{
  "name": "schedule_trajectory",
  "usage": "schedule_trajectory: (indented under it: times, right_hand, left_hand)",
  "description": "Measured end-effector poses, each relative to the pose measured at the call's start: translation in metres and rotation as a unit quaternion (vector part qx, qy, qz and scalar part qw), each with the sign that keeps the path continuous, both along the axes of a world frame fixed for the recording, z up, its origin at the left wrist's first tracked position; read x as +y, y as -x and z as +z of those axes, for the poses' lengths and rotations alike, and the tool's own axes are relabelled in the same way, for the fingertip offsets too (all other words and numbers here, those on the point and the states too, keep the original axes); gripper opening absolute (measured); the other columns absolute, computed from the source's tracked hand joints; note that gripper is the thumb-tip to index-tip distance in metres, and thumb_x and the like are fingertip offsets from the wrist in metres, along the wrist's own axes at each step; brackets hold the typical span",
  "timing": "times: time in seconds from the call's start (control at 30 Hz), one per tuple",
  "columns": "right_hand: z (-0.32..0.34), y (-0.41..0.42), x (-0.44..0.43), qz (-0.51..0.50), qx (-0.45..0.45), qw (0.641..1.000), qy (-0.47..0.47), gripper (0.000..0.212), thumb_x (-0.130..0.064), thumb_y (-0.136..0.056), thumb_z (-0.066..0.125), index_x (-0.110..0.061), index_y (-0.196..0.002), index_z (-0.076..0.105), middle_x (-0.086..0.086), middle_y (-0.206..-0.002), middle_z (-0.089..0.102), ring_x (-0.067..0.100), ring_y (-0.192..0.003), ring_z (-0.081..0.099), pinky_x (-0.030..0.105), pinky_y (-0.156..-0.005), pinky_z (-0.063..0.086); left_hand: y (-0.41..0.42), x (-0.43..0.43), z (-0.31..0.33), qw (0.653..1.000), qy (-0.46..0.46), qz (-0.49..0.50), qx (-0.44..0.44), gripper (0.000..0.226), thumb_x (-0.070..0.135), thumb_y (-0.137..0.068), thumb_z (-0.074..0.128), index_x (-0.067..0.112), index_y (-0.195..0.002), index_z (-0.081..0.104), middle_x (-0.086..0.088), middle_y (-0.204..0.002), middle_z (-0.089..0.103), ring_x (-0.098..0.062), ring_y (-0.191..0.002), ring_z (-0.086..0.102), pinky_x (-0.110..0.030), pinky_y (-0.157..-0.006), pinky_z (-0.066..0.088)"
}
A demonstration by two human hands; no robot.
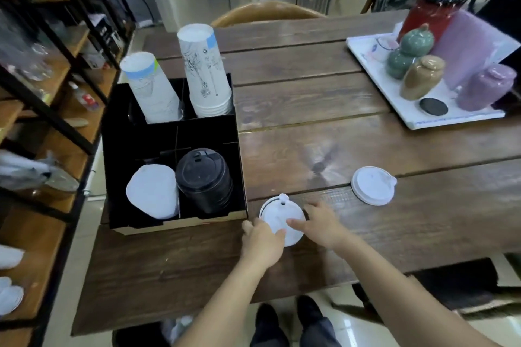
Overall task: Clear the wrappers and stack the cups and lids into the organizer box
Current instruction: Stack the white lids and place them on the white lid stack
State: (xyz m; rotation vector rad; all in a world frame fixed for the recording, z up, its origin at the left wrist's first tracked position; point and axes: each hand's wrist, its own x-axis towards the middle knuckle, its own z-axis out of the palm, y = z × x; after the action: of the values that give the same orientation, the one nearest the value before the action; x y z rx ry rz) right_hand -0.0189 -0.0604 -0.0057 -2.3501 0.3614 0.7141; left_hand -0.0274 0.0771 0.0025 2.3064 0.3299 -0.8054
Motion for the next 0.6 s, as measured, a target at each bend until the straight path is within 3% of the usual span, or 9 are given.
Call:
schedule_trajectory:
  times: [0.07,0.13,0.17,0.23,0.33,0.43,0.5,0.6]
  right_hand:
    - [-0.005,0.007,-0.001,-0.002,0.013,1.0,-0.029,0.046,-0.045,-0.085,0.056,-0.008,-0.111,0.06,0.011,-0.149,0.026,0.031,-0.137,0.025,0.043,-0.111,0.028]
    - [-0.007,0.01,0.0,-0.024,0.0,0.999,-0.049,0.038,-0.041,-0.086,0.056,-0.01,-0.109,0.061,0.009,-0.149,0.026,0.029,-0.139,0.021,0.04,-0.11,0.026]
    - [-0.008,0.01,0.0,-0.047,-0.011,0.997,-0.063,0.029,-0.038,-0.086,0.058,-0.011,-0.098,0.061,0.01,-0.141,0.034,0.028,-0.134,0.028,0.038,-0.105,0.03]
    - [-0.011,0.01,-0.001,-0.103,-0.041,0.989,-0.099,0.02,-0.032,-0.083,0.064,-0.017,-0.076,0.053,0.01,-0.109,0.046,0.025,-0.106,0.045,0.033,-0.083,0.038]
    - [-0.007,0.012,-0.005,-0.187,-0.071,0.963,-0.182,0.019,-0.022,-0.085,0.063,-0.011,-0.087,0.048,0.003,-0.088,0.051,0.02,-0.085,0.05,0.027,-0.062,0.038]
    - [-0.002,0.013,-0.019,-0.221,-0.095,0.948,-0.208,0.016,-0.021,-0.087,0.061,-0.01,-0.09,0.051,0.001,-0.085,0.056,0.02,-0.082,0.053,0.027,-0.062,0.041]
    - [0.004,0.012,-0.033,-0.244,-0.104,0.941,-0.211,0.016,-0.022,-0.086,0.062,-0.009,-0.092,0.055,0.001,-0.086,0.058,0.02,-0.082,0.055,0.032,-0.069,0.045]
    - [0.013,0.01,-0.058,-0.275,-0.137,0.926,-0.221,0.016,-0.02,-0.088,0.061,-0.005,-0.095,0.058,-0.001,-0.082,0.057,0.019,-0.081,0.054,0.027,-0.066,0.043]
  left_hand:
    - [-0.004,-0.004,-0.008,0.997,0.031,0.067,0.005,0.054,0.031,-0.09,0.048,0.004,-0.135,0.036,-0.012,-0.135,0.029,-0.033,-0.119,0.045,-0.045,-0.096,0.048]
    - [-0.009,-0.008,-0.012,0.99,0.058,0.129,0.014,0.054,0.026,-0.088,0.05,0.008,-0.137,0.035,-0.01,-0.136,0.027,-0.032,-0.12,0.043,-0.046,-0.092,0.051]
    - [-0.011,-0.009,-0.014,0.985,0.072,0.157,0.022,0.054,0.024,-0.088,0.051,0.009,-0.137,0.035,-0.009,-0.137,0.026,-0.032,-0.12,0.043,-0.046,-0.091,0.053]
    - [-0.012,-0.012,-0.014,0.974,0.102,0.199,0.029,0.05,0.02,-0.088,0.051,0.009,-0.135,0.039,-0.01,-0.138,0.03,-0.032,-0.118,0.046,-0.046,-0.088,0.054]
    - [-0.013,-0.016,-0.011,0.95,0.179,0.252,0.039,0.033,0.012,-0.088,0.054,0.004,-0.121,0.052,-0.013,-0.133,0.046,-0.031,-0.111,0.054,-0.038,-0.073,0.056]
    - [-0.015,-0.025,0.001,0.926,0.241,0.284,0.063,0.023,0.005,-0.088,0.057,0.002,-0.111,0.054,-0.014,-0.125,0.053,-0.029,-0.107,0.055,-0.037,-0.078,0.054]
    - [-0.017,-0.036,0.009,0.918,0.271,0.283,0.062,0.028,0.005,-0.087,0.061,0.001,-0.114,0.053,-0.014,-0.121,0.054,-0.027,-0.105,0.054,-0.039,-0.081,0.054]
    - [-0.023,-0.058,0.019,0.912,0.301,0.271,0.064,0.033,0.007,-0.085,0.064,0.003,-0.116,0.054,-0.013,-0.117,0.058,-0.026,-0.103,0.057,-0.036,-0.074,0.056]
